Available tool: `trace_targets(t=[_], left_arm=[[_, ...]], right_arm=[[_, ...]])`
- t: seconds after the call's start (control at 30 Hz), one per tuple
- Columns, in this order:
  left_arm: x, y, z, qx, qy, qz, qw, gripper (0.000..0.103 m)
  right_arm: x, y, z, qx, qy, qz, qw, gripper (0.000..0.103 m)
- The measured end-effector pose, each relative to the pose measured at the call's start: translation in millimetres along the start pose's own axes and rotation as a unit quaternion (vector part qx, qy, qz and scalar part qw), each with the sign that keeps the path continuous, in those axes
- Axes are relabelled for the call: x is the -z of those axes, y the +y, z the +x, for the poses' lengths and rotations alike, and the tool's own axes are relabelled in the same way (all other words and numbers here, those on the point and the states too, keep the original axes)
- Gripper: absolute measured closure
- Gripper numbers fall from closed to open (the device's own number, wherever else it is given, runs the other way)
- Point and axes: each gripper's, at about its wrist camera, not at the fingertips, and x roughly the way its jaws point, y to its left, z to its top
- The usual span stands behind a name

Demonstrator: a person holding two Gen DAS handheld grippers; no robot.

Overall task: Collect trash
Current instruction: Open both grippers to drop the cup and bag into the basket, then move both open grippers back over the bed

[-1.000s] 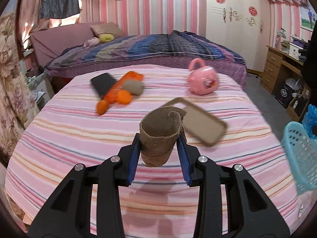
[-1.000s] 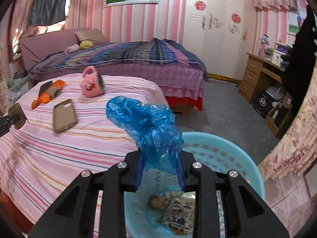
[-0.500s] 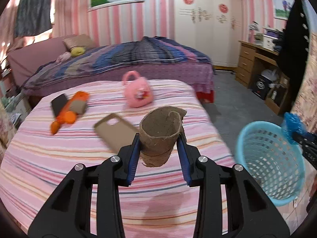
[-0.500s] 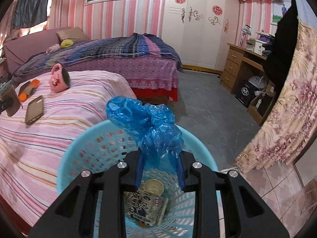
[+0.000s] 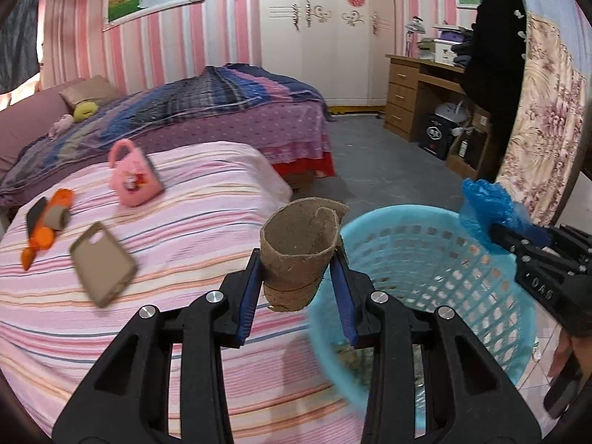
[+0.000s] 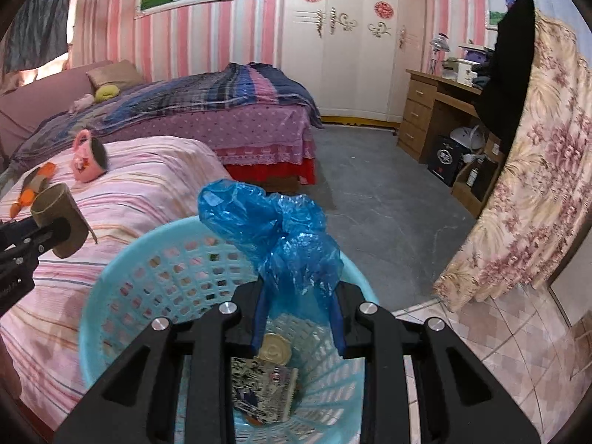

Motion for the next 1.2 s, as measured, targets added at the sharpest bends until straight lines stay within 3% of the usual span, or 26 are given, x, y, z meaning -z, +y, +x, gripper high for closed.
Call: trace_targets(t=[0.2,0.23,0.27,0.33,0.37,0.57,0.8,0.87,0.93,1.2], left_arm=[[-2,-25,12,0.014,0.000,0.009,0.9999,0.065],[-2,-26,13,0.014,0.000,0.009,0.9999,0.059],[-3,-26,15,0.014,0.002,0.010,0.9998,0.044],[-2,-25,14,0.015,-0.002,0.010,0.9998,0.025],[-1,-24,14,0.011,-0.007,0.012,0.9999,0.021],[-1,2,10,-0.012,-0.013,-0.001,0.9998,0.012],[1,42,3,-0.040,-0.017,-0.025,0.9987,0.008],[1,53,1,-0.048,-0.016,-0.031,0.9983,0.008],[2,62,0,-0.052,-0.015,-0.035,0.9979,0.008],[5,101,-6,-0.076,-0.015,-0.050,0.9958,0.007]], right_arm=[[0,-11,3,0.007,0.001,0.014,1.000,0.075],[0,-13,2,0.008,0.000,0.016,1.000,0.075],[1,-14,2,0.008,-0.001,0.017,1.000,0.075],[2,-17,1,0.006,-0.002,0.024,1.000,0.075],[3,-19,1,0.006,-0.002,0.025,1.000,0.075],[3,-18,2,0.003,-0.004,0.022,1.000,0.075],[3,-8,2,0.001,-0.001,0.009,1.000,0.074],[3,-4,5,0.014,0.005,0.000,1.000,0.067],[2,0,7,0.019,0.007,0.003,1.000,0.035],[-4,12,12,0.033,0.015,0.007,0.999,0.017]])
